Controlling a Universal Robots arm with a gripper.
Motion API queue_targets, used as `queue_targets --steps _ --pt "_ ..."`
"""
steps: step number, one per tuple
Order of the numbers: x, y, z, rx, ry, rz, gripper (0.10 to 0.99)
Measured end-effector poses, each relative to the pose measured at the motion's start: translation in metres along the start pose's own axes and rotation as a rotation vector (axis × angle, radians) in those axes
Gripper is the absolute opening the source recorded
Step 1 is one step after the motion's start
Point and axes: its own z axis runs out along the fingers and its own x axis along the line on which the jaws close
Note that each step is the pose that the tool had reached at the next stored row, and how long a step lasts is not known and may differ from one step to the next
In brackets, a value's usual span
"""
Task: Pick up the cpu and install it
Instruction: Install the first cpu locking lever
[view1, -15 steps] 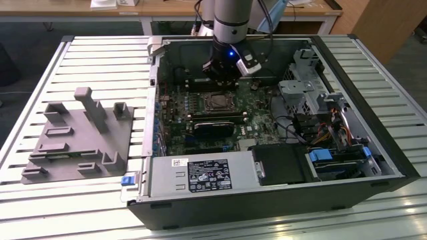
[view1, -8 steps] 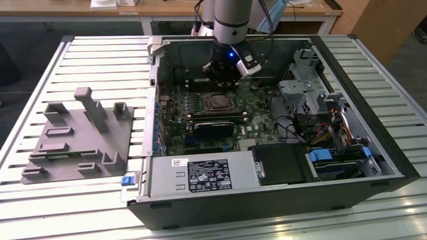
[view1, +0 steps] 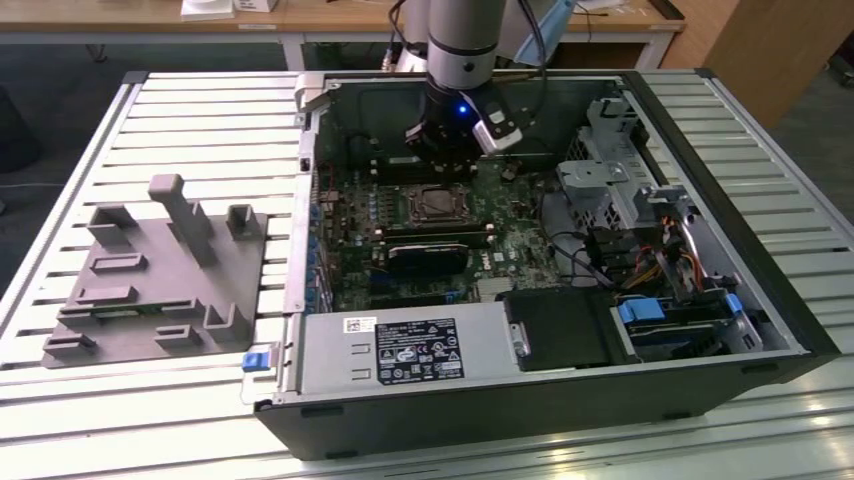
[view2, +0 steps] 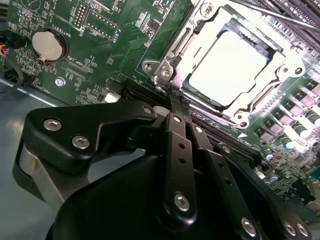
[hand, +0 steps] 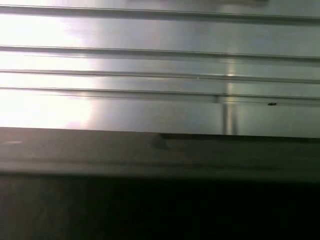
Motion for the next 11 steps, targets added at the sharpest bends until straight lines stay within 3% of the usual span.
queue_targets --steps 6,11 --pt "-0.0001 0.0004 -0.0082 0.000 0.0001 0.000 0.106" --pt "-0.0001 -0.0025 -0.0085 0.000 0.0001 0.000 0.106"
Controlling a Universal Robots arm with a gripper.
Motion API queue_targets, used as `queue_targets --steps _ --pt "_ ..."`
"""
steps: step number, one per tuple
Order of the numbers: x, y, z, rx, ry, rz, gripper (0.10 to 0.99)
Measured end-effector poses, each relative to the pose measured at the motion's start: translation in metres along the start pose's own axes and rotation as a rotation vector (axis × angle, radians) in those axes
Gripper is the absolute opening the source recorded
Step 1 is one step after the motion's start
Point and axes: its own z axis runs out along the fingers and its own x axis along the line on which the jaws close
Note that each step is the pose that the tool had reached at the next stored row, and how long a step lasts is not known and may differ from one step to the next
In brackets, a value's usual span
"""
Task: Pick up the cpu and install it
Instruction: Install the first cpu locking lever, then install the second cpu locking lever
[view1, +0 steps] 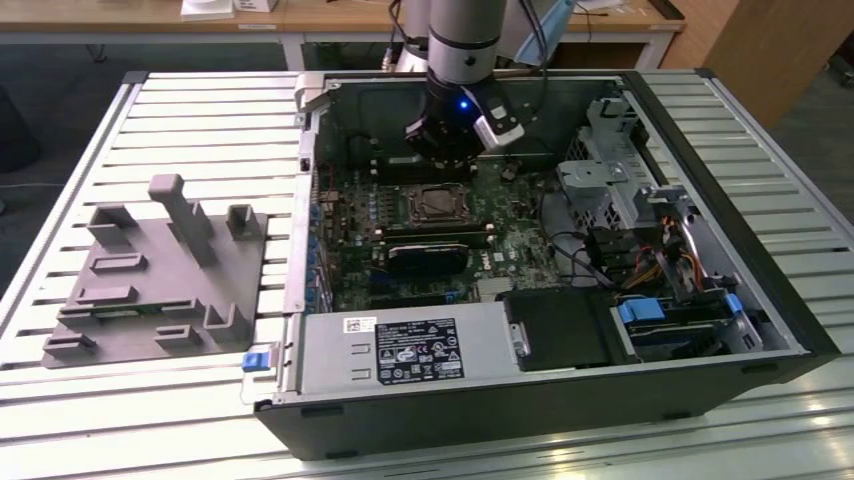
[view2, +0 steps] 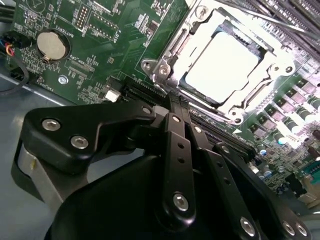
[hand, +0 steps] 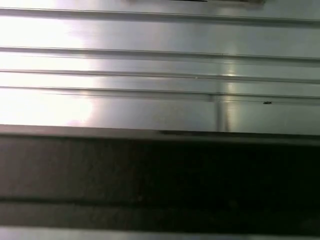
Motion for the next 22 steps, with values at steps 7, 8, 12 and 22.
queue_targets --steps 7,8,12,22 --pt "-0.0004 -0.0020 -0.0001 0.000 0.0000 0.000 0.106" --pt "-0.0006 -0.0022 -0.0001 0.000 0.0000 0.000 0.106" --pt "-0.0009 -0.0029 -0.0001 0.000 0.0000 0.000 0.106" --pt "-0.0009 -0.0066 -0.0003 0.000 0.0000 0.000 0.106"
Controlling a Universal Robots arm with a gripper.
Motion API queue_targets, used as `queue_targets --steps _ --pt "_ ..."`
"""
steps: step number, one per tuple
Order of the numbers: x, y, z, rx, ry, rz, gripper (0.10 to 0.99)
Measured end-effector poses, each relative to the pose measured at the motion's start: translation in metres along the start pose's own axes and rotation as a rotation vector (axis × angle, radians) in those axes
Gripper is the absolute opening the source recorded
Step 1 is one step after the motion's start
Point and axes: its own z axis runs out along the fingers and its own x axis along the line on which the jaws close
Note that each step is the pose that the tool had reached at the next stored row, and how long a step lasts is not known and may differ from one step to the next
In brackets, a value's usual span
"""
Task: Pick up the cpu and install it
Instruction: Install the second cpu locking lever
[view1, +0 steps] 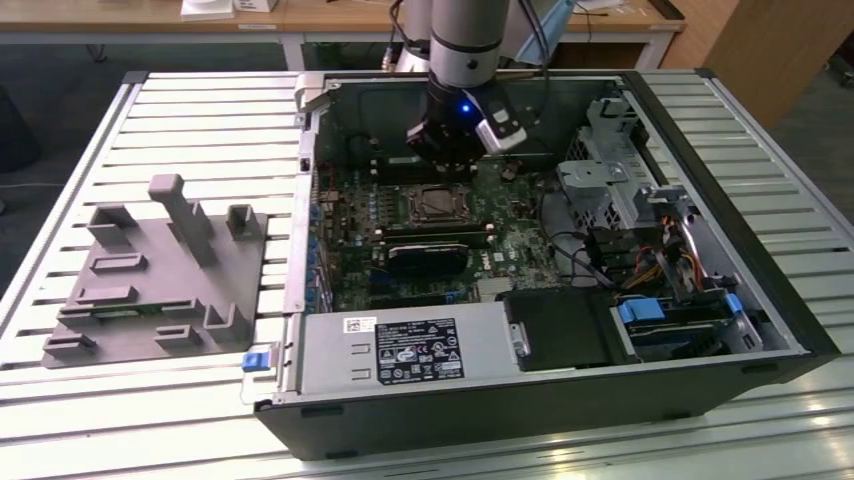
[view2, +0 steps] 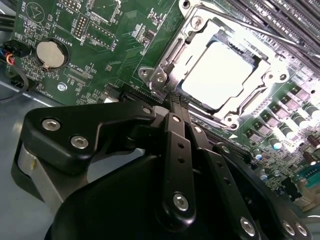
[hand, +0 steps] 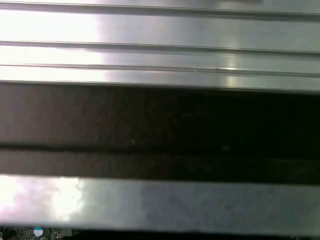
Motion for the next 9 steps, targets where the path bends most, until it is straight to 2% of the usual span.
queue_targets --steps 9 --pt "0.0001 -0.0047 -0.0003 0.000 0.0000 0.000 0.106"
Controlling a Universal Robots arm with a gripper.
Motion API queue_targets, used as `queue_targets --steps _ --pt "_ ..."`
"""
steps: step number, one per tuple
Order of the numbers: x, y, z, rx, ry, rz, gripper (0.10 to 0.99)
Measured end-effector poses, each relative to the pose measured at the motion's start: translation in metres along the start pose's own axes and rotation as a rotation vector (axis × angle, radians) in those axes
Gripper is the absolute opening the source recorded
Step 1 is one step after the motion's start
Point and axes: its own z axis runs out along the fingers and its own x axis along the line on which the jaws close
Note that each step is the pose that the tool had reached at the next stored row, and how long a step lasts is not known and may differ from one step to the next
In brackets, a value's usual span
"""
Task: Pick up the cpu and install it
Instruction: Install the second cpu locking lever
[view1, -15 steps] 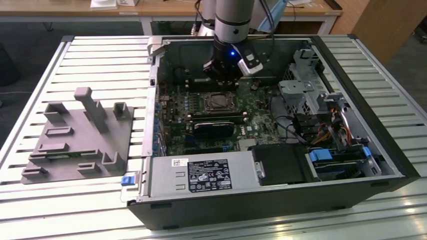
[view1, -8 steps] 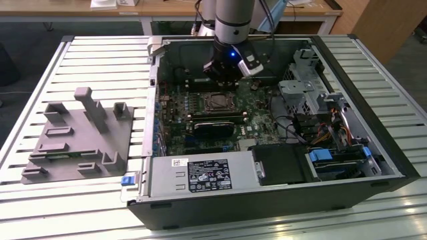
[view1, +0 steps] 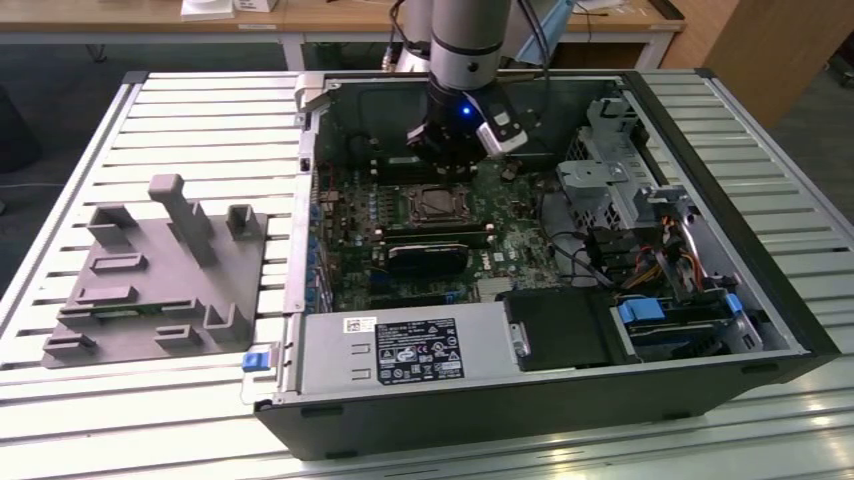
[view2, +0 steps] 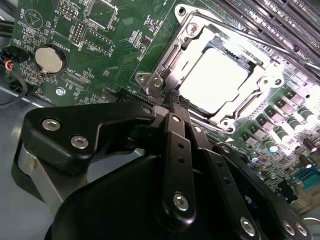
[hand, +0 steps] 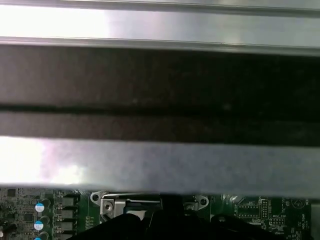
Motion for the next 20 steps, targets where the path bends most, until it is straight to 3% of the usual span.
queue_targets --steps 6,13,17,20 --pt "-0.0001 -0.0002 -0.0099 0.000 0.0000 0.000 0.106" --pt "-0.0002 0.0003 -0.0292 0.000 0.0001 0.000 0.106" --pt "-0.0002 -0.0023 -0.0311 0.000 0.0000 0.000 0.106" --pt "-0.0001 -0.0099 -0.0315 0.000 0.0000 0.000 0.106"
